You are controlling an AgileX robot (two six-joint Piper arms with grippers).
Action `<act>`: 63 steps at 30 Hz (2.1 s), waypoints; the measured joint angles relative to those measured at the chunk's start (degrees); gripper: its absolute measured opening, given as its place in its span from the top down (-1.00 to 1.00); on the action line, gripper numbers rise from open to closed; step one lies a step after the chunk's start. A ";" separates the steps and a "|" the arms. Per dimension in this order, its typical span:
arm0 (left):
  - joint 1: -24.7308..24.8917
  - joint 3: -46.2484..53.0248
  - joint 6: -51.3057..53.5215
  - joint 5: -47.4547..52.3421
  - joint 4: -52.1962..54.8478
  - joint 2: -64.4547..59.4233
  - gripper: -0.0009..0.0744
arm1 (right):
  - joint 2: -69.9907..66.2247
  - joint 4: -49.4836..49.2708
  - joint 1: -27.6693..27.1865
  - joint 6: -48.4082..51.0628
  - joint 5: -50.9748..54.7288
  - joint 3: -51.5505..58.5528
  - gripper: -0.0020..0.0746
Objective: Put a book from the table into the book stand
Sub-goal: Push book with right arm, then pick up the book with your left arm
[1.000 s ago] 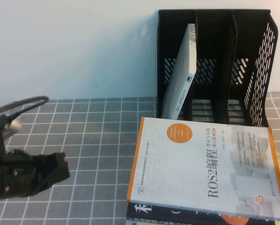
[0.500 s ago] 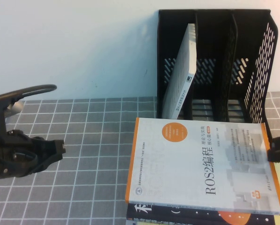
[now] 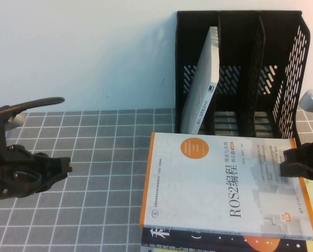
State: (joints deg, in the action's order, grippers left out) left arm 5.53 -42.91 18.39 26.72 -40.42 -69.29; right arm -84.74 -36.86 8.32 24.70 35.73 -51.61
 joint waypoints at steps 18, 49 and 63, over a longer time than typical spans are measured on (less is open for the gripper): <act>0.00 0.00 -0.87 -0.02 -0.20 0.00 0.98 | 10.01 25.06 0.46 -19.22 4.48 1.42 0.96; 0.00 0.00 -0.50 4.78 -2.65 0.00 0.98 | 0.48 2.79 9.78 -3.91 -3.39 0.79 0.95; 0.00 -2.34 1.29 8.01 -1.41 -1.39 -0.11 | 10.70 6.81 10.51 -3.71 1.73 1.44 0.96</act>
State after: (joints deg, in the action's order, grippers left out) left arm 5.53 -45.24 19.68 34.73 -41.83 -70.68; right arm -74.04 -30.05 18.82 20.99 37.46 -50.17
